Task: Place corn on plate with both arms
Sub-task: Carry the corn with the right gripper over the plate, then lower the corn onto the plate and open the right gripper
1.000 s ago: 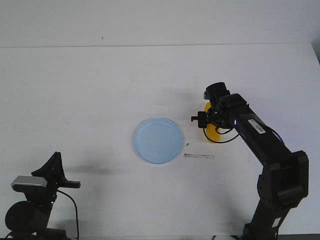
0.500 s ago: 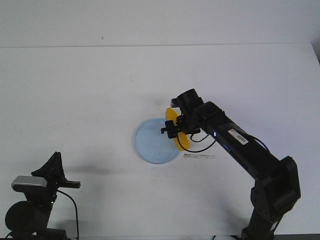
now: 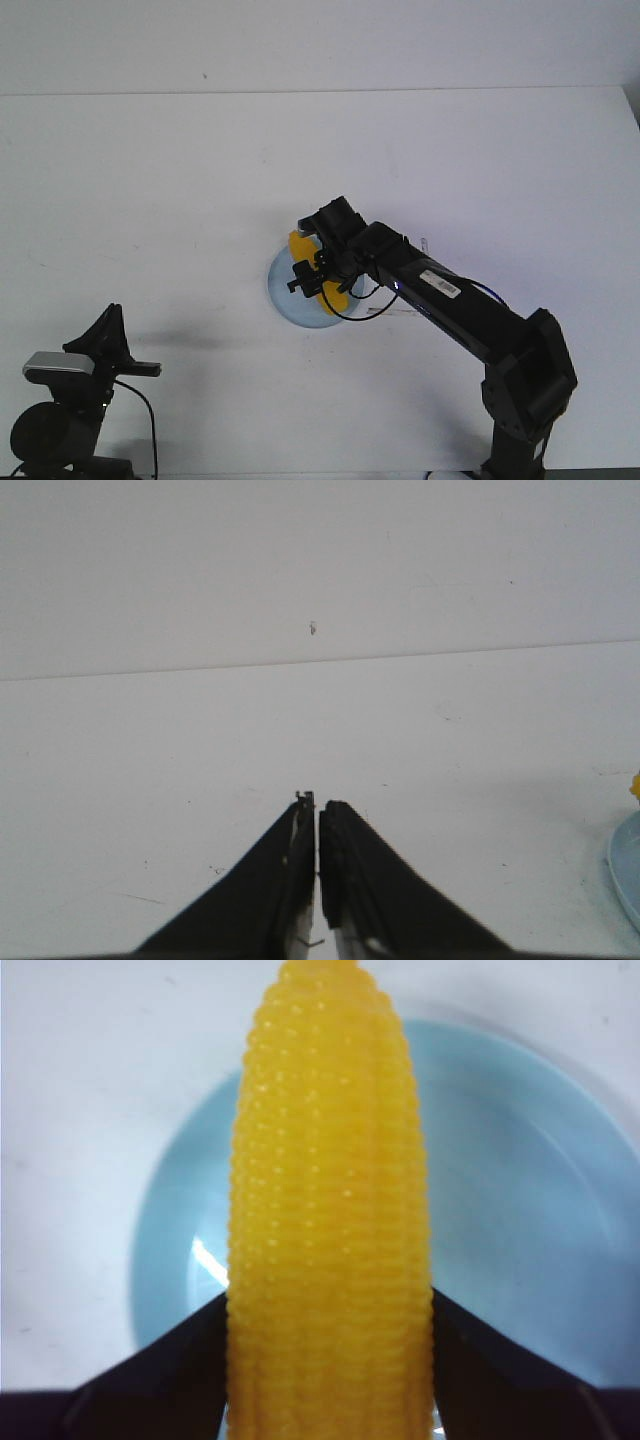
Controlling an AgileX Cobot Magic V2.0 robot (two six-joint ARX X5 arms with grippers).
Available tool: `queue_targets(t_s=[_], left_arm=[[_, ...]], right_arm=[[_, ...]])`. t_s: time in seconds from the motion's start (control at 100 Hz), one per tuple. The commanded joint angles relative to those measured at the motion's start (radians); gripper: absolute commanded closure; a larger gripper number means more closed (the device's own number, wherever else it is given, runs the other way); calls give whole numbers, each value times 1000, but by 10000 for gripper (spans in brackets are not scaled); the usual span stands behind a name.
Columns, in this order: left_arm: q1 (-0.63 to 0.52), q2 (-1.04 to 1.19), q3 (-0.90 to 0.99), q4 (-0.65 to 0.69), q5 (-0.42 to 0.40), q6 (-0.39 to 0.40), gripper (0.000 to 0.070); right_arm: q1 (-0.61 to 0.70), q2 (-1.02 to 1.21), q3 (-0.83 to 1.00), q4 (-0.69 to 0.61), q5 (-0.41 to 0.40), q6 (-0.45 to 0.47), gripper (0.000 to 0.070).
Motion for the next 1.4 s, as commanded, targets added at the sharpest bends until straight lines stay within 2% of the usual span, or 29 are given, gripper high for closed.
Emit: queue_targets(t_s=[0.0, 0.37, 0.65, 0.81, 0.98, 1.1, 1.39], left_arm=[[-1, -2, 13, 10, -4, 3, 699], [-1, -2, 13, 10, -4, 3, 699], [-1, -2, 13, 10, -4, 3, 699], [-1, -2, 13, 10, -4, 3, 699], [-1, -2, 13, 10, -4, 3, 699], [-1, -2, 13, 10, -4, 3, 699], [-1, -2, 13, 10, -4, 3, 699]], right_arm=[[6, 29, 22, 10, 6, 1, 371], [5, 66, 22, 4, 20, 23, 371], [5, 66, 22, 6, 23, 23, 340], [5, 66, 22, -3, 23, 22, 201], [5, 66, 22, 2, 23, 24, 177], [5, 63, 24, 3, 23, 37, 3], [5, 29, 24, 18, 28, 37, 0]])
